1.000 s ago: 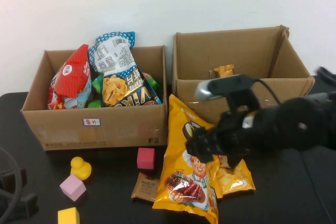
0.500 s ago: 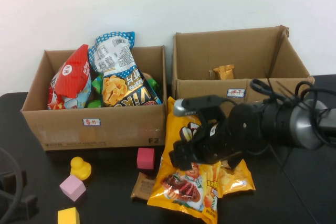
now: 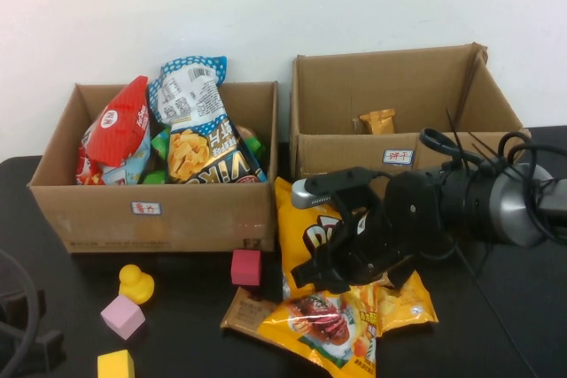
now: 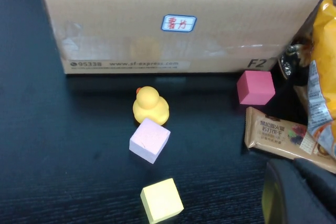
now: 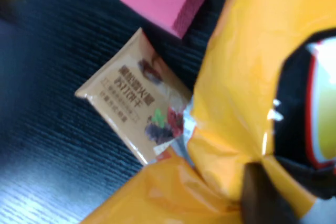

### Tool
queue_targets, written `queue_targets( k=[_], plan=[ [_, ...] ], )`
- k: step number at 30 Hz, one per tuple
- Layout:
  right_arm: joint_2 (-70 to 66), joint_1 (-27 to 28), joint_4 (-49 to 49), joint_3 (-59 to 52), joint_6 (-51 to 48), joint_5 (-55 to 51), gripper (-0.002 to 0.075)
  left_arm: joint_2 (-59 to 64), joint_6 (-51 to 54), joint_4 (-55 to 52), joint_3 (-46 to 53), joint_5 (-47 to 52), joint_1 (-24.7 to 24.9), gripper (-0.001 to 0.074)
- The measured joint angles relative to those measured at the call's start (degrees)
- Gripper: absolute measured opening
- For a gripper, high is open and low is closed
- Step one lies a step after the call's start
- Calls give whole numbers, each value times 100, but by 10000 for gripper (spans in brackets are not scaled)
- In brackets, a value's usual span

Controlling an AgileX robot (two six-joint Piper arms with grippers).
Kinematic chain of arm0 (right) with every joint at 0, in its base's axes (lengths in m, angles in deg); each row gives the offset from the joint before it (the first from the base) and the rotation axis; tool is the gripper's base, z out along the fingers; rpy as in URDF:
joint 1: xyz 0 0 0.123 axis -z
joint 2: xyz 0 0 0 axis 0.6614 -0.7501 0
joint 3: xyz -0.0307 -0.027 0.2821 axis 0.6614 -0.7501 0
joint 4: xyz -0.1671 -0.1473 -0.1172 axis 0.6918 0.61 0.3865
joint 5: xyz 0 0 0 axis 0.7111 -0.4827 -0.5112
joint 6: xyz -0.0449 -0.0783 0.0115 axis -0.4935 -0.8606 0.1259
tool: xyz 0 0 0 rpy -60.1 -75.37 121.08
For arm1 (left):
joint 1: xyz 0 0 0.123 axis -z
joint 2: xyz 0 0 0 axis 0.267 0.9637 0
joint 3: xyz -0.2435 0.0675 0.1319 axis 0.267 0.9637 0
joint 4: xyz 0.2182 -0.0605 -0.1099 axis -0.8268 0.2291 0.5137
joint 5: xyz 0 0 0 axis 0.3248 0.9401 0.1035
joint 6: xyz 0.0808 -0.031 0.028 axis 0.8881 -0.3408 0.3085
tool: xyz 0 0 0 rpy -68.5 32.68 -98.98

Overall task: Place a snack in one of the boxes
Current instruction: Pick up the potato chip

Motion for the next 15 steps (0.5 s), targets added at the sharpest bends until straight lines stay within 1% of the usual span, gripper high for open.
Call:
queue_targets(
  k=[3,4,5,8,10,15],
  plan=[
    [35,0,0,10,0,-115,101,0,0,0,0,12,0,-1],
    [40,0,0,8,0,-154,83,0,0,0,0,12,0,-1],
    [61,0,0,19,8,-186,70,0,0,0,11,12,0,-1],
    [131,0,27,14,8,-382,65,0,0,0,62,12,0,-1],
    [212,0,49,3,8,-506,45,0,0,0,84,12,0,-1],
    [549,0,318,-57,50,-812,16,0,0,0,84,-23,0,-2]
  ],
)
